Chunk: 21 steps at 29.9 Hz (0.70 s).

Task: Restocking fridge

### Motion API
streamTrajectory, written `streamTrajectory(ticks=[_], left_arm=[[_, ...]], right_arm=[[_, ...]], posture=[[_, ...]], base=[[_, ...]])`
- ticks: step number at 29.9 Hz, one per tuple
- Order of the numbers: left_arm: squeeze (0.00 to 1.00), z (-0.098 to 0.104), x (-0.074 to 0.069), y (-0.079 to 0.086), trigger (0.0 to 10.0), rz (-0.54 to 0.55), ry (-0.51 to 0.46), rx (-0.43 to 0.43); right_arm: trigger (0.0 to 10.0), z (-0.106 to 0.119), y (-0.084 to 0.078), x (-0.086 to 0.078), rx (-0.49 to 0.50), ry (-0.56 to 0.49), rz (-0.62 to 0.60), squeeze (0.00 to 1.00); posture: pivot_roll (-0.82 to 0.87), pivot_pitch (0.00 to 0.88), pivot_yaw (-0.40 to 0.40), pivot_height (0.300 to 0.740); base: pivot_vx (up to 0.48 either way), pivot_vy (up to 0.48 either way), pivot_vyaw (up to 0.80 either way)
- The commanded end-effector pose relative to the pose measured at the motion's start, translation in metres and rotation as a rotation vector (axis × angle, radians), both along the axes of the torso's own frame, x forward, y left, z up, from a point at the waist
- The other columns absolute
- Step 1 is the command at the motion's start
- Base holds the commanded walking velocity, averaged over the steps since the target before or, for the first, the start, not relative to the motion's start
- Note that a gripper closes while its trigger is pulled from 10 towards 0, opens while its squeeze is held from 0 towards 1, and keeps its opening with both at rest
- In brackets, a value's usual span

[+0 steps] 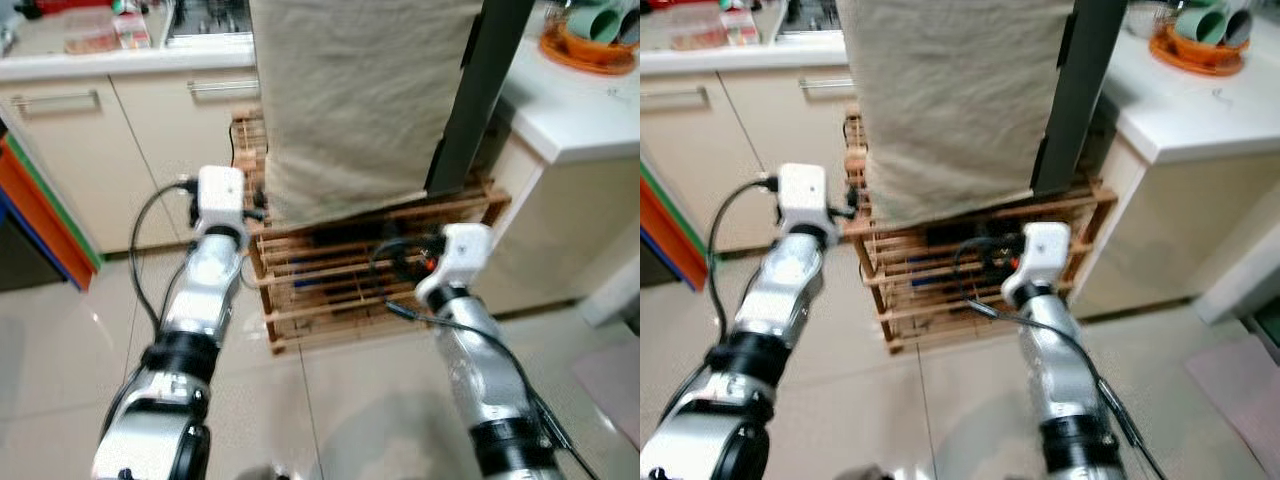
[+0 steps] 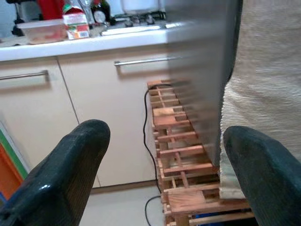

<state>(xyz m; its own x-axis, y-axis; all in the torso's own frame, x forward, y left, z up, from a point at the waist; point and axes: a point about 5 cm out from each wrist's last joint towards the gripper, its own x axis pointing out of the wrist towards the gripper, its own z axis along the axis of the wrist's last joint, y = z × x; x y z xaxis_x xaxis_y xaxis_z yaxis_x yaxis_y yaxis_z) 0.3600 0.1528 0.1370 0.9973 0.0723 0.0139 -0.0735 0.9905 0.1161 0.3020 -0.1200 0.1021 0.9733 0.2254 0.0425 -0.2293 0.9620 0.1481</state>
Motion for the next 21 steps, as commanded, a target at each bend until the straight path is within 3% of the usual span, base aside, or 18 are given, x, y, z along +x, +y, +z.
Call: streamTrajectory(ticks=[1,5,9,17,21], left_arm=[[0.00,0.004,-0.002,-0.009,10.0,-0.061,-0.037,-0.017],[0.00,0.003,-0.007,-0.015,10.0,-0.113,-0.058,0.044],[0.00,-0.004,-0.009,-0.016,10.0,-0.124,-0.027,0.017],[0.00,-0.005,-0.008,-0.013,10.0,-0.099,-0.010,-0.012],[0.00,-0.004,-0.009,-0.021,10.0,-0.153,-0.039,-0.066]], right_arm=[[10.0,0.005,-0.005,0.003,-0.016,-0.017,-0.025,0.00],[10.0,0.009,-0.006,0.005,-0.022,-0.033,-0.043,0.00],[10.0,0.006,-0.007,0.005,-0.031,-0.020,-0.046,0.00],[10.0,0.003,-0.010,0.002,-0.046,-0.010,-0.053,0.00],[10.0,0.003,-0.012,0.002,-0.052,-0.009,-0.052,0.00]], posture=[[-0.10,0.000,0.031,0.740],[-0.10,0.000,0.032,0.740],[-0.10,0.000,0.029,0.740],[-0.11,0.000,0.027,0.740],[-0.11,0.000,0.024,0.740]], base=[[0.000,0.000,0.00],[0.000,0.000,0.00],[0.000,0.000,0.00],[0.342,0.337,0.00],[0.337,0.342,0.00]])
